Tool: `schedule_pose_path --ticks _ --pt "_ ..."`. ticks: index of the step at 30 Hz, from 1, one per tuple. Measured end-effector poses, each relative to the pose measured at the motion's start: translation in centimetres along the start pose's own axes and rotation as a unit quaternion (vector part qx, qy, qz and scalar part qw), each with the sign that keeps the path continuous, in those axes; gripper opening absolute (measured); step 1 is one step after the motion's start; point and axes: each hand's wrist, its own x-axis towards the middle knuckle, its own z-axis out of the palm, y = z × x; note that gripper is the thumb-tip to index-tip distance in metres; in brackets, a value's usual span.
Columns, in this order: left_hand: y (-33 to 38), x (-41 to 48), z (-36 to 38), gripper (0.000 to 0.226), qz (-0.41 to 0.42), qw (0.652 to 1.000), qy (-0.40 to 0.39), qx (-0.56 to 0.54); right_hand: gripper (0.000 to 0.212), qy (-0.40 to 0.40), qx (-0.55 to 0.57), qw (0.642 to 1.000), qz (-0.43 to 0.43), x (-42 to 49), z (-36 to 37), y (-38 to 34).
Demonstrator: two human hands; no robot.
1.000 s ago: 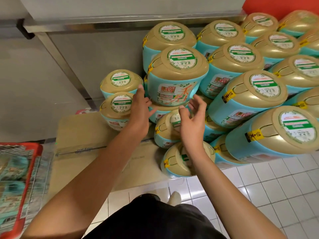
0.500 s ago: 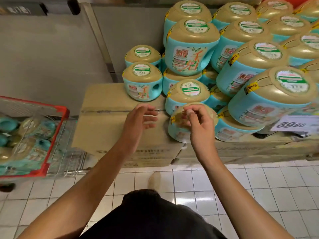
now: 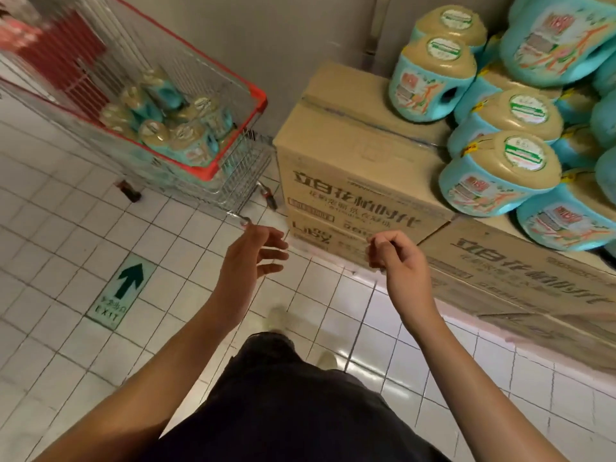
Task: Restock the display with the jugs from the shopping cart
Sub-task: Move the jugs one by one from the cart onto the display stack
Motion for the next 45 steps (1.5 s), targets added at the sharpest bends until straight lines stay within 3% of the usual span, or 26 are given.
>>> schedule_pose_path --ticks 10,18,28,37,45 --pt "-3.5 -7.4 -20.6 0.041 -0.034 0.978 0.200 -0.053 0.025 -0.182 -0.037 0.983 0.018 -0.1 20.3 -1.8" --pt "-2.9 -7.1 -38.7 0.041 -0.044 0.965 0.250 -0.071 0.023 -0.241 -0.061 0.968 0.023 0.3 39.2 -4.3" --pt "2.7 5.1 -50.7 0.036 -0.022 0.972 0.222 -0.070 0.023 -0.231 -0.074 0.969 0.041 7.5 50.5 -6.3" --pt "7.3 19.0 -59.8 0.038 -0.050 0.966 0.246 -0.056 0.024 -0.253 -0.048 0.964 0.057 22.1 64.5 -8.8" --pt "13.7 32.9 -66.2 0.035 -0.061 0.975 0.212 -0.026 0.022 -0.250 -0.020 0.967 0.042 34.7 73.9 -13.5"
